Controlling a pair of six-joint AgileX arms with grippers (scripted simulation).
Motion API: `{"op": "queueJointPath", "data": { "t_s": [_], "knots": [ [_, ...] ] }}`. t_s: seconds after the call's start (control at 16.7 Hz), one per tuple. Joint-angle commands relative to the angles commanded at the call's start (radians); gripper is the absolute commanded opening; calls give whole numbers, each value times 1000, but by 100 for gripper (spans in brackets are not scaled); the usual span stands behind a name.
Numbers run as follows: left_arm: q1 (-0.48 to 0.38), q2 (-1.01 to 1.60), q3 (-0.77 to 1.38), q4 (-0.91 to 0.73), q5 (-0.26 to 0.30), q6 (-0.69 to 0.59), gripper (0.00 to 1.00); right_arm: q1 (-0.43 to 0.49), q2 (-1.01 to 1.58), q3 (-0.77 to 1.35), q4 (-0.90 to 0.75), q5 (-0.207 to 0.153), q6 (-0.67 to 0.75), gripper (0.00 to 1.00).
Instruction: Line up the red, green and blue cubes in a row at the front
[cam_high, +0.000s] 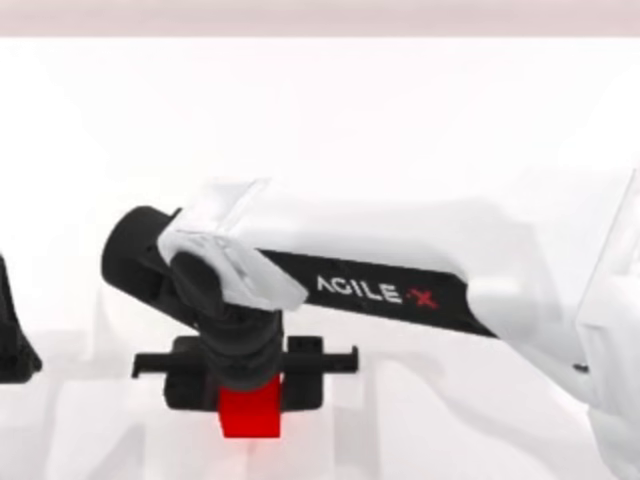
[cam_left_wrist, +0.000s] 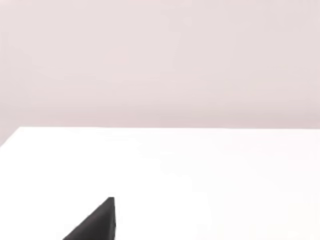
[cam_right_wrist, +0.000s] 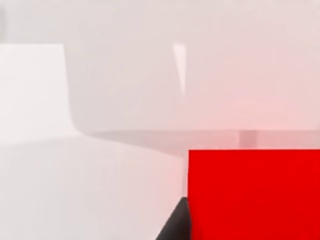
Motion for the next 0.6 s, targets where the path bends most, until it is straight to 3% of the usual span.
{"op": "queueJointPath", "data": {
  "t_s": [0.06, 0.6],
  "knots": [
    [0, 0, 0, 0, 0, 0, 100, 0, 0, 0, 0, 0, 0, 0],
    [0, 0, 0, 0, 0, 0, 100, 0, 0, 0, 0, 0, 0, 68]
  ]
}}
